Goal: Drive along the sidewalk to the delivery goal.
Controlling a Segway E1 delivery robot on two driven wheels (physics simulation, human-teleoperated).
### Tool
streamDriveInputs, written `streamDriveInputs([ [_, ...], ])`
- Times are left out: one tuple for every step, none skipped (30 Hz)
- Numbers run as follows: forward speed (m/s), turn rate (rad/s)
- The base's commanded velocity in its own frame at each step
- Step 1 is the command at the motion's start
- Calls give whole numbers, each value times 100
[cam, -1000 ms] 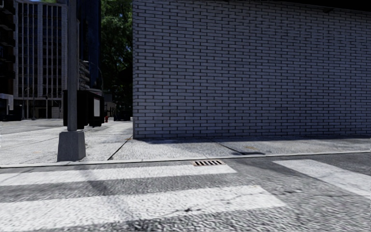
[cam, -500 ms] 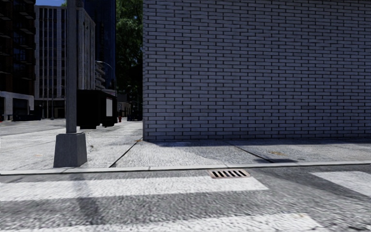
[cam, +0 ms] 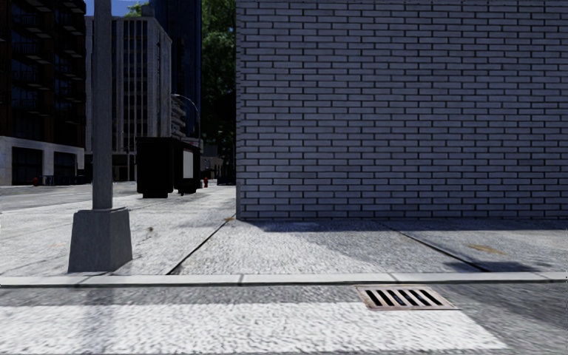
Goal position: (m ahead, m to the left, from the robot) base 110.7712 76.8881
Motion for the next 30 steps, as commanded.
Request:
streamDriveInputs([
  [131, 29],
  [131, 29],
  [131, 29],
  [131, 29],
  [131, 29],
  [131, 29],
  [131, 29],
  [131, 29],
  [131, 29],
  [131, 29],
  [131, 29],
  [131, 29],
  [131, 29],
  [131, 29],
  [131, 29],
  [131, 29],
  [131, 29],
  [131, 29],
  [131, 29],
  [131, 29],
  [131, 29],
  [131, 29],
  [131, 29],
  [131, 29],
  [132, 29],
  [132, 29],
  [133, 29],
  [134, 29],
  [134, 29],
  [134, 29],
])
